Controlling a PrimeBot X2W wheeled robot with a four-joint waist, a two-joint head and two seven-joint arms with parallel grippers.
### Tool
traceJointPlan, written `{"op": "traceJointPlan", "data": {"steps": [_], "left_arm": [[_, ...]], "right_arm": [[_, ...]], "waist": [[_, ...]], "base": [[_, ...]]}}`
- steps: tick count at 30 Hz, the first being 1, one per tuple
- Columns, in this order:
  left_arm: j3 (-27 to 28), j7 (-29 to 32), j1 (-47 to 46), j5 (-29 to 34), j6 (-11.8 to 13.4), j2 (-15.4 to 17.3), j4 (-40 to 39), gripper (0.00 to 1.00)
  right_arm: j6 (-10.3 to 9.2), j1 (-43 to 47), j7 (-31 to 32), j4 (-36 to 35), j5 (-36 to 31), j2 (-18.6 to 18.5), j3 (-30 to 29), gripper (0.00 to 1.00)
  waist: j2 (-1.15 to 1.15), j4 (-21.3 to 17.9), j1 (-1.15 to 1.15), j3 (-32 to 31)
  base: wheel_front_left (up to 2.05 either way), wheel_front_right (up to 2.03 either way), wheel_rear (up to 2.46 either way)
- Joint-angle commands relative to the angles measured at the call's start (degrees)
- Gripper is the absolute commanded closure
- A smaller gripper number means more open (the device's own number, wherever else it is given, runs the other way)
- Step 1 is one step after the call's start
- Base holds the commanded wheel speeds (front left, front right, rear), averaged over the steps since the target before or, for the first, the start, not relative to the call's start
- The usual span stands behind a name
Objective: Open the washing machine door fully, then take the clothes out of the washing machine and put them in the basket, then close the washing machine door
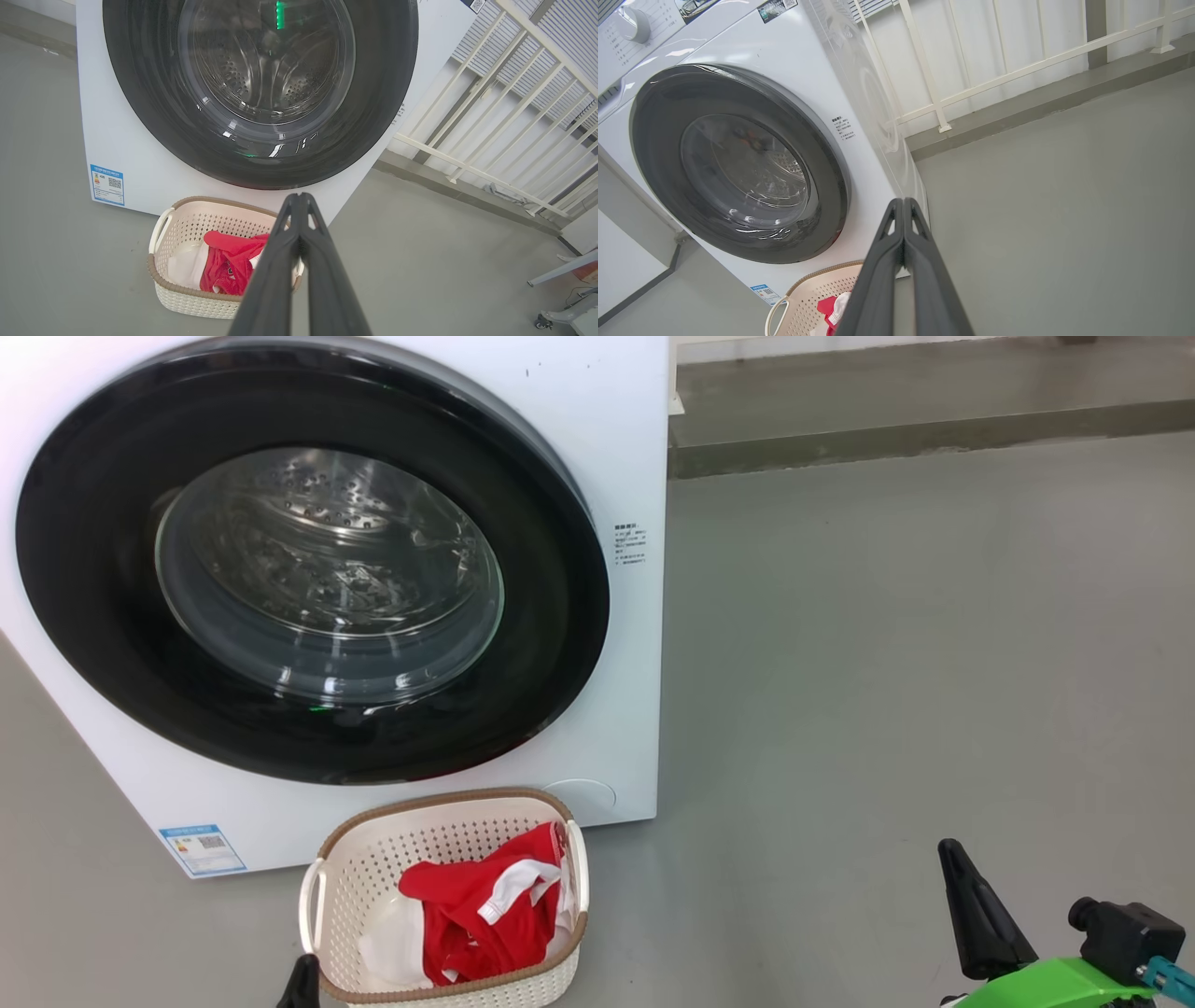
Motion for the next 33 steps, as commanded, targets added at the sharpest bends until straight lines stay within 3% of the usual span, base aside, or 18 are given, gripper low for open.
{"op": "traceJointPlan", "data": {"steps": [1, 33], "left_arm": [[0.9, 0.5, -3.1, -1.6, -0.2, 0.7, -1.0, 1.0], [2.0, 5.7, -7.1, -22.2, -0.5, 0.9, 0.7, 1.0]], "right_arm": [[-0.02, -3.1, 0.4, -1.3, 1.7, -0.4, -0.1, 1.0], [-0.03, -5.6, 5.8, -0.5, 21.6, -0.4, -2.0, 1.0]], "waist": [[0.0, 0.1, -0.01, 0.1], [0.0, 1.0, -0.01, 2.0]], "base": [[0.0, 0.0, 0.0], [0.0, 0.0, 0.0]]}}
